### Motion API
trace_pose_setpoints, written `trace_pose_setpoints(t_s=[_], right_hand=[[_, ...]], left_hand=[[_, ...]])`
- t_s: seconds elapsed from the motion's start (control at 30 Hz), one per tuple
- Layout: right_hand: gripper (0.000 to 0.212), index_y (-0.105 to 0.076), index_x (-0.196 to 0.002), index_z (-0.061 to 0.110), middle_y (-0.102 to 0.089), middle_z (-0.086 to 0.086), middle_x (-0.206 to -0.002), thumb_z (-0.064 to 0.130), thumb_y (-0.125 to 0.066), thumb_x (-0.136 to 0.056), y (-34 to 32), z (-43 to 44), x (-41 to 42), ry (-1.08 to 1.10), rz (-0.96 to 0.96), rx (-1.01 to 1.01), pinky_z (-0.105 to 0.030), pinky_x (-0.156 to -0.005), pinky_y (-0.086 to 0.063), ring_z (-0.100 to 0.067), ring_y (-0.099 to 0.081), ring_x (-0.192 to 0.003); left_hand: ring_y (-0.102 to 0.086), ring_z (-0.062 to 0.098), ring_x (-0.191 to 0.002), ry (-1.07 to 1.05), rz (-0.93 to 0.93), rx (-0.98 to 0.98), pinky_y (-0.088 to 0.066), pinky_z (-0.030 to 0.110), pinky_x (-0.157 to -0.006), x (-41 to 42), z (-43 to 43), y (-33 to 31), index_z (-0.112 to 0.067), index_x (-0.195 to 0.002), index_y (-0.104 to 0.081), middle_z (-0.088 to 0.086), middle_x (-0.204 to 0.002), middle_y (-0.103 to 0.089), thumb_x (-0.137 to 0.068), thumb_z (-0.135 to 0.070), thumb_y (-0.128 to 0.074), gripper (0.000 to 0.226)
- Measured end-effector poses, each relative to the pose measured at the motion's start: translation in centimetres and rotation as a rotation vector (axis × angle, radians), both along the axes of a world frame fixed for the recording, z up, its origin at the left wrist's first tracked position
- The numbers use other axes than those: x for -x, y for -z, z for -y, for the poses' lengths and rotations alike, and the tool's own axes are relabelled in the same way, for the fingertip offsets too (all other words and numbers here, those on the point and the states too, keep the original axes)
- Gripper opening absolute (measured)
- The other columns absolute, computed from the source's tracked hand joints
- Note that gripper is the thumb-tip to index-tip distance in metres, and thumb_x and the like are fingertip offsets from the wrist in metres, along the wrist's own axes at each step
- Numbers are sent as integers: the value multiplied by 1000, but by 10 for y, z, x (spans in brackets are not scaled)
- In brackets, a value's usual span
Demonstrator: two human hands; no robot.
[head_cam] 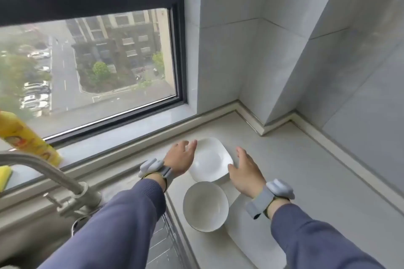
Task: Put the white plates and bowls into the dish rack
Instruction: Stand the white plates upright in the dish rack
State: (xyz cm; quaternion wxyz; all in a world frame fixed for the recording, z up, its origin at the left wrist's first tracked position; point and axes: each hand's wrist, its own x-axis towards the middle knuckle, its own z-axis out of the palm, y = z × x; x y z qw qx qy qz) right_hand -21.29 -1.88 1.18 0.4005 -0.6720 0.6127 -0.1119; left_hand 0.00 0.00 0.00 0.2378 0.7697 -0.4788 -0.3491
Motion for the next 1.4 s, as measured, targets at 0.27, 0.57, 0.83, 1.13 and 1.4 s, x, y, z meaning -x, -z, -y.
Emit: trace_pose_setpoints(t_s=[0.27, 0.57, 0.83, 1.13, 1.4], right_hand=[[66, -21, -154, 13, -35, -10, -154, 26, -47, -96, 41, 41, -8, 63, -58, -157, -34, -104, -34, -30, -36, -139], [23, -27, -71, 17, -38, 1, -71, 4, -40, -85, 57, 54, -10, 6, -82, -59, -30, -50, -24, -16, -31, -59], [21, -32, -72, 14, -46, -3, -61, 11, -51, -79, 36, 52, -22, 149, 175, 174, -36, -57, -33, -25, -36, -61], [27, -59, -69, 25, -51, 10, -58, 19, -47, -92, -2, 14, -62, 169, 484, 146, -33, -63, -40, -20, -48, -64], [50, -37, -135, 36, -65, 4, -103, 14, -48, -92, -35, -80, -94, -87, 320, 46, -36, -80, -50, -26, -61, -91]], left_hand=[[-47, 35, -138, -114, -21, -110, -36, 41, -113, -11, 31, 44, -13, -147, -48, 16, -153, -45, -98, -63, -30, 72], [-72, 36, -77, -116, -47, -132, -60, 44, -80, -13, 48, 54, -3, -100, -64, 13, -84, -66, -100, -60, -28, 68], [-64, 37, -79, -207, 30, 135, -50, 45, -77, -20, 39, 26, 2, -82, -60, 21, -78, -69, -102, -50, -31, 63], [-49, 24, -65, -281, -65, 248, -36, 37, -62, -37, -26, -3, 4, -75, -54, 7, -68, -54, -105, -49, -30, 65], [-59, 26, -73, -334, -92, 197, -44, 39, -70, -62, -125, -1, -9, -70, -63, 5, -73, -67, -105, -50, -30, 63]])
